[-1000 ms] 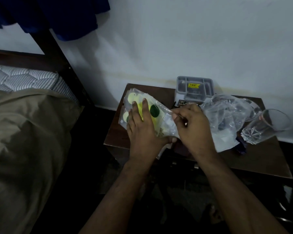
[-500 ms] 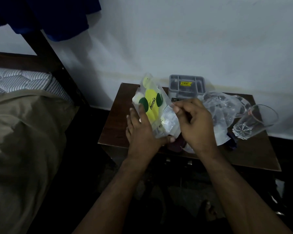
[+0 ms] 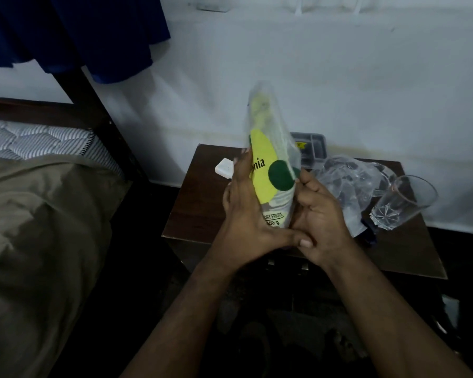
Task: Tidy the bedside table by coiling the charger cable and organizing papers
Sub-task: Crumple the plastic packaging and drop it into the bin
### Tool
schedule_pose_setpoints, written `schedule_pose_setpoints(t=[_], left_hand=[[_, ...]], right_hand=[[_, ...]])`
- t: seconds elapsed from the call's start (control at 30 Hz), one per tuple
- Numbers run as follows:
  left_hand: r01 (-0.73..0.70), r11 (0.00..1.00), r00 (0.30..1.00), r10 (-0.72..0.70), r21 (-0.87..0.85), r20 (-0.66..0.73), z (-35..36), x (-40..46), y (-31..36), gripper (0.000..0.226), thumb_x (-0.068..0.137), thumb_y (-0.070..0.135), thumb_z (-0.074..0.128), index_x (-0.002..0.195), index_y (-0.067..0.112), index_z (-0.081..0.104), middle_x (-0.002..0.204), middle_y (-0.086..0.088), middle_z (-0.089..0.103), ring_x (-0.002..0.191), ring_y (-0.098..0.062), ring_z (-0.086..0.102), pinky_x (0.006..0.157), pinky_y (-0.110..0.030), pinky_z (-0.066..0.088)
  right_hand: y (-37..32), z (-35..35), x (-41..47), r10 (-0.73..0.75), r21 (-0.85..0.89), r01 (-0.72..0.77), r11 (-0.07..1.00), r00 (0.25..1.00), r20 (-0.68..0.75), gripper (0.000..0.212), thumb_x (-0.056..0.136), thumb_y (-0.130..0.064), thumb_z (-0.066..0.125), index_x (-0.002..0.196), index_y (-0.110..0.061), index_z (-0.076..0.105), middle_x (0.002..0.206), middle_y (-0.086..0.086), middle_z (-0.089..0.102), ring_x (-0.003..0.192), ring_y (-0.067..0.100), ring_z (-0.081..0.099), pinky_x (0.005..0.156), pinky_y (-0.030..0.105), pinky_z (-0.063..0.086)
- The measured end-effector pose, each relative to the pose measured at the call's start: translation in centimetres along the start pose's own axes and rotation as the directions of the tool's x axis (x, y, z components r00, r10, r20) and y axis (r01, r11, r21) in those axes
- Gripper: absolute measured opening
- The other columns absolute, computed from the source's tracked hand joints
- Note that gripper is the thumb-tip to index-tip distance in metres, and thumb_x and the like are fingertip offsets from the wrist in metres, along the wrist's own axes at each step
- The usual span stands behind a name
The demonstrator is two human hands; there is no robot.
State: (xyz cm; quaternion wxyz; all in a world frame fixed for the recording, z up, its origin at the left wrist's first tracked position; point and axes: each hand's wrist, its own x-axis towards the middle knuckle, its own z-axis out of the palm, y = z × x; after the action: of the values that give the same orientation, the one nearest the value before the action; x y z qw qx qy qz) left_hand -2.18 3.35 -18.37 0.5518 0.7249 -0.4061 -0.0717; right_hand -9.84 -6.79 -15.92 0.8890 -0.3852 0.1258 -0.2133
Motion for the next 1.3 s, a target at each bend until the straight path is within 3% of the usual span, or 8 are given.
schedule_pose_setpoints(t=[0.1,0.27,0.4,0.5,0.67,0.77,1.0,1.3], left_hand=[[-0.014,0.956,1.000,0.021,-0.292,0.021,0.9,-0.3,0.0,0.134,0.052,0.037,0.100,0.156,0.027,0.016,0.150,-0.007,0.048,0.139,-0.021,0.051,0.104,-0.037,0.053],[-0.005,0.980,1.000,0.001,-0.198,-0.020,1.9,-1.1,0.2,0.100,0.074,0.031,0.090,0.154,0.035,0.029,0.140,0.018,0.058,0.129,-0.005,0.059,0.103,-0.025,0.051],[0.126,0.990,0.985,-0.116,0.070,-0.131,2.6,-1.8,0.6,0.042,0.088,0.045,0.073,0.128,0.035,0.064,0.107,0.017,0.075,0.102,-0.003,0.070,0.088,-0.036,0.059],[0.219,0.975,0.963,-0.211,0.033,-0.169,3.2,-2.1,0.9,0.018,0.087,0.041,0.074,0.093,0.024,0.074,0.072,0.006,0.073,0.068,-0.008,0.069,0.064,-0.037,0.057],[0.291,0.884,0.949,-0.316,-0.367,-0.009,3.5,-2.1,1.3,0.030,0.083,0.016,0.073,0.071,-0.008,0.057,0.057,-0.006,0.051,0.053,-0.016,0.046,0.052,-0.025,0.039],[0.347,0.764,0.924,-0.379,-0.544,0.057,3.6,-1.7,1.1,0.020,0.075,0.001,0.066,0.084,-0.016,0.059,0.073,-0.017,0.058,0.068,-0.027,0.054,0.064,-0.036,0.048],[0.343,0.911,0.893,-0.392,-0.229,-0.221,4.7,-0.7,0.4,0.024,0.072,0.008,0.061,0.053,0.016,0.049,0.050,0.003,0.044,0.048,-0.014,0.039,0.049,-0.027,0.034],[0.562,0.785,0.771,-0.611,-0.262,-0.176,5.9,0.7,-0.2,0.036,0.078,0.052,0.059,0.085,0.017,0.061,0.068,0.014,0.067,0.058,-0.001,0.061,0.062,-0.030,0.049]], right_hand=[[0.1,-0.2,-0.3,0.010,0.023,-0.009,1.000,0.996,-0.084,0.028,0.096,0.001,0.051,0.111,-0.008,0.073,0.105,0.013,0.078,0.088,0.025,0.077,0.073,0.036,0.064],[0.3,-1.9,-1.0,-0.114,-0.164,0.086,0.983,0.980,-0.164,0.026,0.107,-0.015,0.046,0.115,-0.009,0.071,0.110,0.012,0.076,0.093,0.024,0.074,0.077,0.035,0.062],[0.0,-4.8,-2.1,-0.466,-0.852,0.098,0.515,0.866,-0.182,0.008,0.101,-0.027,0.059,0.106,-0.021,0.061,0.096,-0.010,0.071,0.085,0.017,0.071,0.075,0.049,0.061],[-0.2,-6.3,-3.2,-0.547,-0.949,0.098,0.299,0.833,-0.086,0.029,0.094,-0.027,0.069,0.117,-0.026,0.052,0.097,-0.008,0.062,0.082,0.001,0.063,0.068,0.028,0.055],[-1.8,-7.8,-4.9,-0.284,-0.979,0.191,0.064,0.944,0.166,0.074,0.092,-0.065,0.054,0.155,-0.039,0.026,0.157,-0.004,0.034,0.143,0.014,0.036,0.113,0.042,0.036],[-1.7,-8.2,-5.7,-0.031,-0.955,0.191,0.226,0.982,0.189,0.060,0.092,-0.059,0.061,0.145,-0.043,0.037,0.137,-0.017,0.059,0.127,0.004,0.055,0.102,0.047,0.052],[-2.5,-11.2,-4.4,-0.282,-0.994,-0.100,0.036,0.953,-0.106,0.037,0.093,-0.030,0.070,0.128,-0.021,0.062,0.129,0.005,0.048,0.119,0.026,0.058,0.100,0.043,0.051],[-1.3,-10.8,-2.3,-0.015,-0.989,-0.138,-0.062,0.990,-0.137,0.064,0.100,-0.059,0.044,0.155,-0.055,0.012,0.157,0.018,0.032,0.147,0.035,0.030,0.116,0.055,0.033]])
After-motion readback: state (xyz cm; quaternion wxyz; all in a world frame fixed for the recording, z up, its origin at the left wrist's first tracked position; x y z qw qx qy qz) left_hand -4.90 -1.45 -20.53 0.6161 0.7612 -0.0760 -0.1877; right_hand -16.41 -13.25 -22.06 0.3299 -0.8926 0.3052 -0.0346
